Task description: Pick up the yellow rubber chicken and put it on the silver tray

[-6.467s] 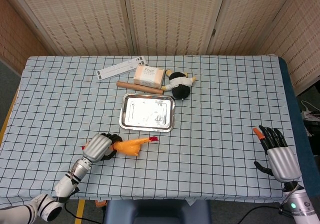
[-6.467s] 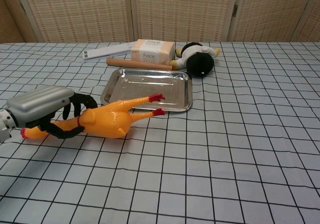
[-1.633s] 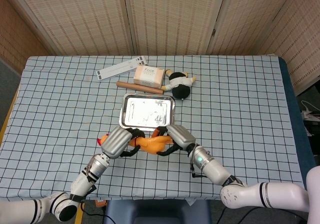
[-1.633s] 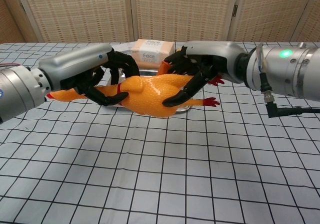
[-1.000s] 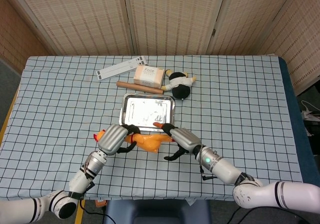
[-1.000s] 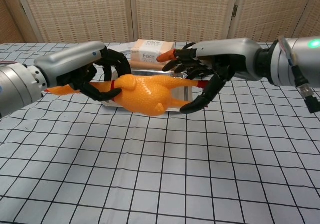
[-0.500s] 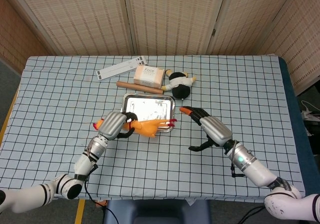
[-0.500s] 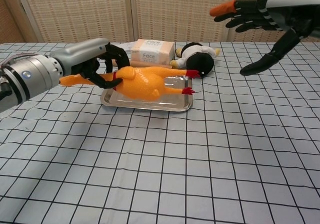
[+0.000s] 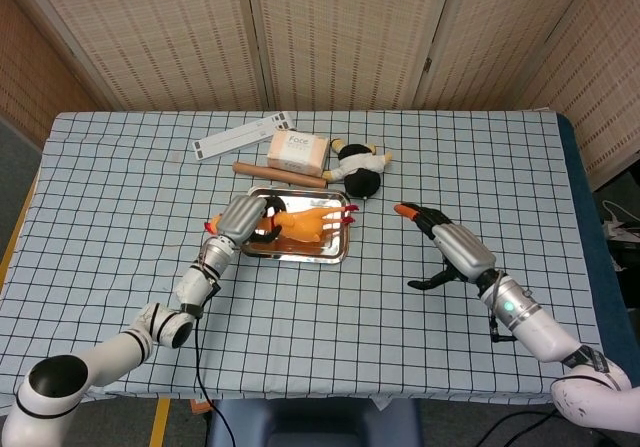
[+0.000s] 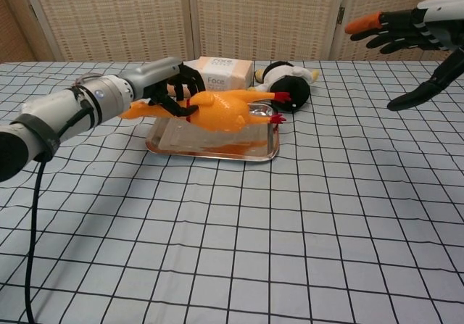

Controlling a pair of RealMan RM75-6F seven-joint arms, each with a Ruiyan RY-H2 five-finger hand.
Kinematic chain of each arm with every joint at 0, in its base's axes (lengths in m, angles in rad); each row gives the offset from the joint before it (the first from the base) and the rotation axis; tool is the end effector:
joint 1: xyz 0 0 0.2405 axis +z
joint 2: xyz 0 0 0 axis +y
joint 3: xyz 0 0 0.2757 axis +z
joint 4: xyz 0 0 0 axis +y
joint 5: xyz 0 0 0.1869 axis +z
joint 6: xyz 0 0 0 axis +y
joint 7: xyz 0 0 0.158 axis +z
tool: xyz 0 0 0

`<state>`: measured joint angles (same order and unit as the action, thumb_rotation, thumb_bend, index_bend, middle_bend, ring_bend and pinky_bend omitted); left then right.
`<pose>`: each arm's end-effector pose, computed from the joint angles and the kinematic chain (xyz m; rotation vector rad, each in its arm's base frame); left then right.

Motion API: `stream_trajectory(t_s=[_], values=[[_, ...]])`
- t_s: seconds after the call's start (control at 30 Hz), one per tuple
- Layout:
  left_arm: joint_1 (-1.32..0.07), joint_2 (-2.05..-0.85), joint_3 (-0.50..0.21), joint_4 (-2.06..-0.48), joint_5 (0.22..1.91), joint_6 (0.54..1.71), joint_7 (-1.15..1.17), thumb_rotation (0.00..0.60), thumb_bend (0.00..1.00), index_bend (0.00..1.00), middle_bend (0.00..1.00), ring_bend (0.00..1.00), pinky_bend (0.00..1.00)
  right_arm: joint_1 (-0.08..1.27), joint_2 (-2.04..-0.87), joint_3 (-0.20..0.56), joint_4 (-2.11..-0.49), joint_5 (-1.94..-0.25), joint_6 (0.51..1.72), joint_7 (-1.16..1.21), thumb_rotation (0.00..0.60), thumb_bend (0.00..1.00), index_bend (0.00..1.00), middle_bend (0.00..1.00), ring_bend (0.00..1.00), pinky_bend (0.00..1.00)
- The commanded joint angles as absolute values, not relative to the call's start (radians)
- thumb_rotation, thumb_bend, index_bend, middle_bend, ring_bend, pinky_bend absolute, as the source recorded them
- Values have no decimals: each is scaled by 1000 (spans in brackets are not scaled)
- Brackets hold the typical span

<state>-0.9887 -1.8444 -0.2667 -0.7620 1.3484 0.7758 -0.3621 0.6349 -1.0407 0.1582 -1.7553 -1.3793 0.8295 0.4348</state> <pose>-0.1181 0.4595 -0.0455 -1.8113 -1.1214 -1.1746 -0.1852 -0.3340 0.1299 1.7872 -1.4433 1.1176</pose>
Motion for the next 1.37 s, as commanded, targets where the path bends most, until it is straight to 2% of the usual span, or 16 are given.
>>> stream_trajectory(t_s=[0.03, 0.1, 0.17, 0.37, 0.47, 0.57, 0.67, 0.8, 0.87, 1.0, 1.13, 1.27, 1.37], values=[[-1016, -1868, -244, -713, 1387, 752, -474, 600, 425, 5, 61, 66, 286, 635, -1044, 153, -1744, -1389, 830, 438, 600, 64, 0, 0, 0, 0], [-1018, -1859, -236, -714, 1397, 754, -500, 600, 391, 0, 3, 5, 205, 632, -1042, 149, -1743, -1394, 837, 430, 600, 64, 0, 0, 0, 0], [-1017, -1851, -231, -718, 1405, 766, -504, 600, 366, 0, 0, 0, 162, 627, -1038, 145, -1748, -1397, 844, 423, 600, 64, 0, 0, 0, 0], [-1005, -1806, -228, -795, 1403, 793, -483, 600, 349, 0, 0, 0, 147, 601, -1006, 131, -1788, -1410, 876, 415, 600, 64, 0, 0, 0, 0], [-978, -1745, -228, -892, 1408, 850, -443, 600, 350, 0, 0, 0, 145, 576, -979, 123, -1818, -1431, 917, 411, 600, 64, 0, 0, 0, 0], [-921, -1621, -212, -1070, 1427, 929, -363, 600, 349, 0, 0, 0, 135, 534, -950, 106, -1848, -1463, 987, 356, 600, 64, 0, 0, 0, 0], [-819, -1441, -172, -1306, 1438, 1023, -246, 600, 355, 0, 0, 0, 131, 468, -932, 76, -1879, -1473, 1081, 191, 600, 64, 0, 0, 0, 0], [-620, -1199, -77, -1585, 1423, 1183, -107, 600, 376, 0, 0, 0, 130, 324, -983, 29, -1896, -1475, 1307, -186, 600, 64, 0, 0, 0, 0], [-517, -1138, -25, -1639, 1433, 1290, -71, 600, 385, 0, 0, 0, 125, 245, -1034, 2, -1890, -1493, 1427, -328, 600, 64, 0, 0, 0, 0], [-361, -1100, 52, -1656, 1459, 1450, -14, 600, 386, 0, 0, 0, 109, 127, -1118, -48, -1817, -1544, 1578, -368, 600, 64, 0, 0, 0, 0], [-247, -1134, 76, -1618, 1468, 1580, 40, 600, 385, 0, 0, 0, 100, 60, -1177, -76, -1701, -1581, 1646, -280, 600, 64, 0, 0, 0, 0], [-215, -1137, 84, -1621, 1484, 1592, 64, 600, 387, 0, 0, 0, 99, 45, -1158, -81, -1694, -1625, 1669, -216, 600, 64, 0, 0, 0, 0], [-215, -1110, 97, -1634, 1501, 1553, 8, 600, 387, 0, 0, 0, 99, 39, -1145, -80, -1696, -1637, 1670, -181, 600, 64, 0, 0, 0, 0]])
